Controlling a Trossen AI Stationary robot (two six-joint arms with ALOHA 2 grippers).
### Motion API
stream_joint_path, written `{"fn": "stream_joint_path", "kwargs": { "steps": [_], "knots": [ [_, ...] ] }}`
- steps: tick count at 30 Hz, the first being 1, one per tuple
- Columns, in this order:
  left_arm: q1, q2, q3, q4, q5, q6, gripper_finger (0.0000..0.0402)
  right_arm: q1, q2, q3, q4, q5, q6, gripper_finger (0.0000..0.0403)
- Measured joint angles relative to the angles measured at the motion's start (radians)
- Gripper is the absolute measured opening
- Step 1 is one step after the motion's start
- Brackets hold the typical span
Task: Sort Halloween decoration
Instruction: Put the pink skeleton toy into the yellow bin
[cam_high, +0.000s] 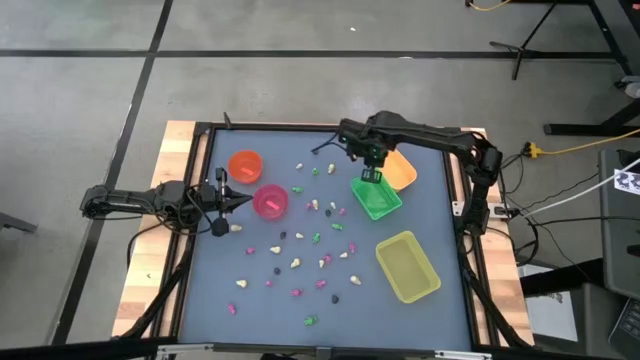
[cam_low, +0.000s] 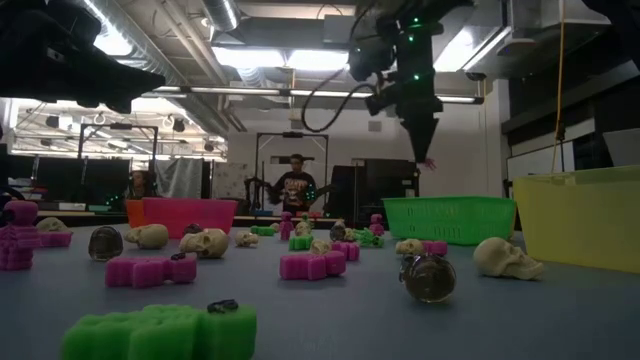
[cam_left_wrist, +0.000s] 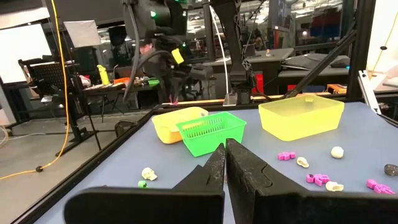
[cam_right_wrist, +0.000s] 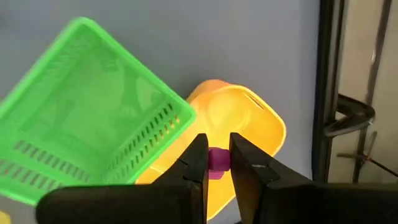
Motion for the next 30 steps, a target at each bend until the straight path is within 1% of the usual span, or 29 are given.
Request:
{"fn": "stream_joint_path", "kwargs": {
  "steps": [6,13,17,19,26,30],
  "knots": [
    [0.000,0.000,0.000,0.000,0.000,0.000,0.0000,0.001,0.000,-0.063,-0.018,0.020,-0.010,0.0047],
    [0.000,0.000,0.000,0.000,0.000,0.000,0.0000,0.002,0.002,-0.113,-0.018,0.151,-0.026,0.0047],
    [0.000,0.000,0.000,0.000,0.000,0.001,0.0000,0.002,0.002,-0.120,-0.017,0.169,-0.025,0.0052],
    [0.000,0.000,0.000,0.000,0.000,0.001,0.0000,0.002,0.001,-0.120,-0.015,0.169,-0.025,0.0068],
    [0.000,0.000,0.000,0.000,0.000,0.000,0.0000,0.002,0.001,-0.120,-0.010,0.165,-0.025,0.0153],
    [0.000,0.000,0.000,0.000,0.000,0.000,0.0000,0.002,0.001,-0.120,-0.010,0.165,-0.026,0.0186]
  ]
}}
